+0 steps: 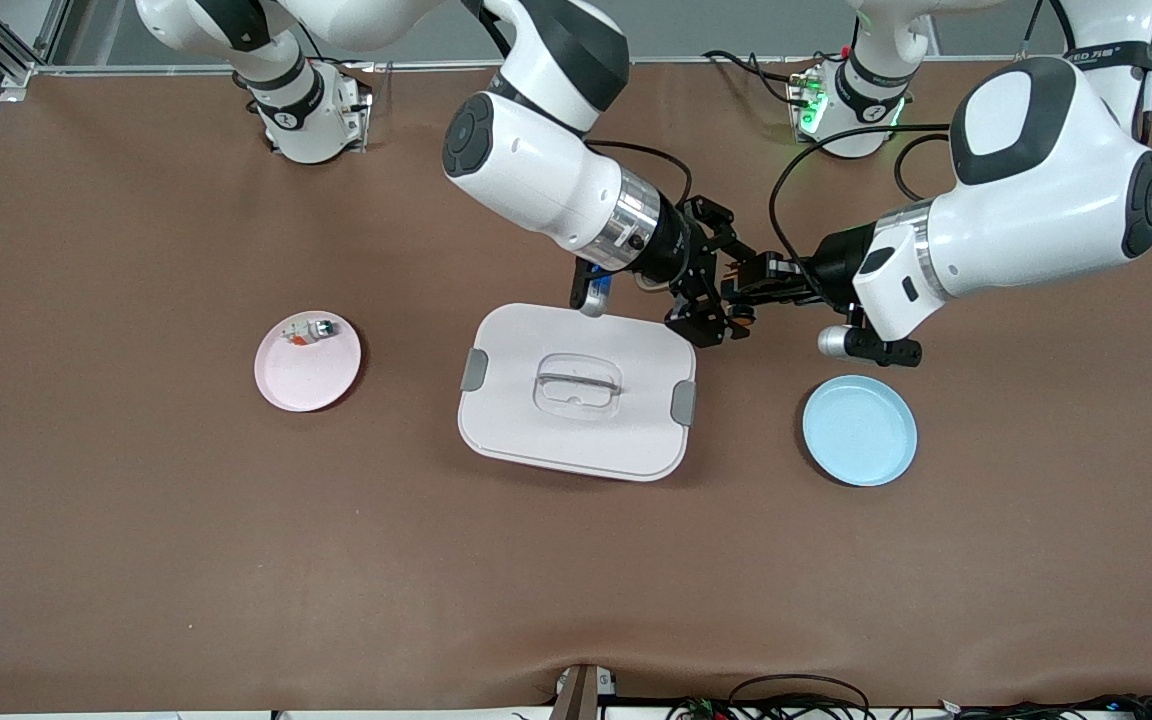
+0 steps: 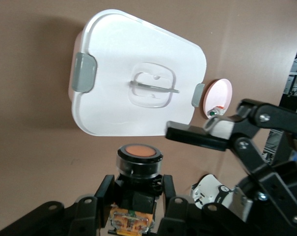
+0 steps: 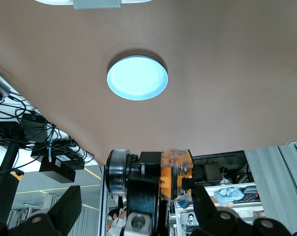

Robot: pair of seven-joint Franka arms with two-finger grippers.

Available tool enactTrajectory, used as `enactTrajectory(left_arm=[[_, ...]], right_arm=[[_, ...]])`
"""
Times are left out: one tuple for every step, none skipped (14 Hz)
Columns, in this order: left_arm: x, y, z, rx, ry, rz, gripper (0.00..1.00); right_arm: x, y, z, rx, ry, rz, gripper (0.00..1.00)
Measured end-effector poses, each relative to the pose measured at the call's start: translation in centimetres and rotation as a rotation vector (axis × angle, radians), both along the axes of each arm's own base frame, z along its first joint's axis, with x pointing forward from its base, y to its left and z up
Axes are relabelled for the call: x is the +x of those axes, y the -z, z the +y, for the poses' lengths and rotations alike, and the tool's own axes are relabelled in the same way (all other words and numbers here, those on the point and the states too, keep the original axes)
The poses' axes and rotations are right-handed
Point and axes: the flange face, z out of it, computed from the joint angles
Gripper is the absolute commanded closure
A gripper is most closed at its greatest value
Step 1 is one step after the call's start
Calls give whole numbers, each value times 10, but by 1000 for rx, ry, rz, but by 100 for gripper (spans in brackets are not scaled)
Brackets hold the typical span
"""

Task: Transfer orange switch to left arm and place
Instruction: 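Open the right gripper and withdraw while the left gripper carries the switch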

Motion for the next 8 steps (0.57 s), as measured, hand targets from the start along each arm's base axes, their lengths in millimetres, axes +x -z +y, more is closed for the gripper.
enactTrajectory(left_arm=[[0, 1, 2, 20, 9, -3, 100], [-1, 3, 4, 50, 22, -6, 100], [-1, 5, 7, 93, 37, -20, 100], [-1, 7, 11, 140, 60, -41, 100], [0, 9, 14, 178, 95, -71, 100], [1, 10, 18, 207, 146, -106, 100], [1, 12, 22, 230, 203, -139, 100], [2, 14, 27, 251, 264, -170, 100]], right_arm=[[1, 0, -1, -3, -1, 0, 0], [2, 2, -3, -18, -13, 0, 0], [5, 7, -7, -49, -55, 3, 0], [9, 13, -16, -85, -112, 3, 0], [16, 20, -27, -124, -188, -4, 0], [22, 25, -42, -160, -283, -18, 0], [30, 27, -60, -187, -381, -36, 0], [37, 27, -78, -205, -474, -58, 0]])
